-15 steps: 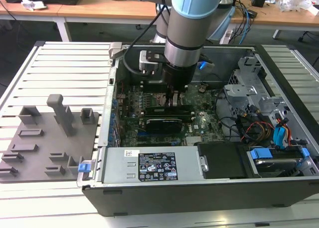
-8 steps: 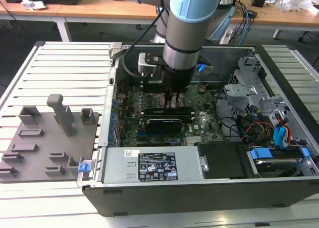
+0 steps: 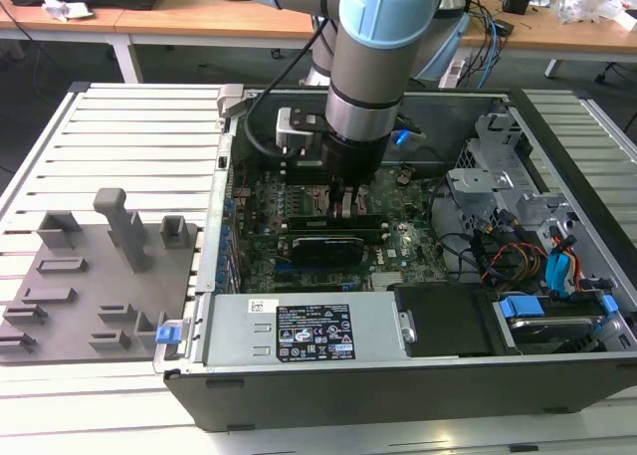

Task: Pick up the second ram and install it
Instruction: 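Insert the second ram into the second slot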

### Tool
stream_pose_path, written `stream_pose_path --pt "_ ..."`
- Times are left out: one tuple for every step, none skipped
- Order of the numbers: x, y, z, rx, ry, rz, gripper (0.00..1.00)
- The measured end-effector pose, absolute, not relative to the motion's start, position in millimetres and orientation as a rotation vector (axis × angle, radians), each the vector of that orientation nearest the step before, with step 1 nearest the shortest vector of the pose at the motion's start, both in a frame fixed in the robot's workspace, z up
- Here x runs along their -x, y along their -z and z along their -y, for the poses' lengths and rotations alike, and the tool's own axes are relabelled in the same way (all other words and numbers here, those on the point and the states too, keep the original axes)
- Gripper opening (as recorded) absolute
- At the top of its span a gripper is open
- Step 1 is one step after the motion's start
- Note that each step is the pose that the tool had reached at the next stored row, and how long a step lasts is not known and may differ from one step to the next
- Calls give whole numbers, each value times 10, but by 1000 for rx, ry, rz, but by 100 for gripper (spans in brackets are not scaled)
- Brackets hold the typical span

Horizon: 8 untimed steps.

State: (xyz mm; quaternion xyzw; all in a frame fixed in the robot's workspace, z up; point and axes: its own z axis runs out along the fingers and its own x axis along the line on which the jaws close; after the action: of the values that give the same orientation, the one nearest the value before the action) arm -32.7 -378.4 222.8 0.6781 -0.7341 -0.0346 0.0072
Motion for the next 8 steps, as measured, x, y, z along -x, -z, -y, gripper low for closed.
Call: stream_pose_path --pt "327 -2223 3784 -2121 108 2296 14" --pt "327 -2219 3784 -2121 108 2296 14" --pt "328 -2217 3785 -2121 108 2296 14" --pt "328 -2216 3785 -2120 108 2296 14" --pt "328 -2216 3785 -2121 108 2296 14" --pt "329 -2216 3784 -2120 109 2296 15" --pt "329 -2215 3784 -2120 108 2296 15" --pt "328 -2215 3784 -2120 108 2296 21"
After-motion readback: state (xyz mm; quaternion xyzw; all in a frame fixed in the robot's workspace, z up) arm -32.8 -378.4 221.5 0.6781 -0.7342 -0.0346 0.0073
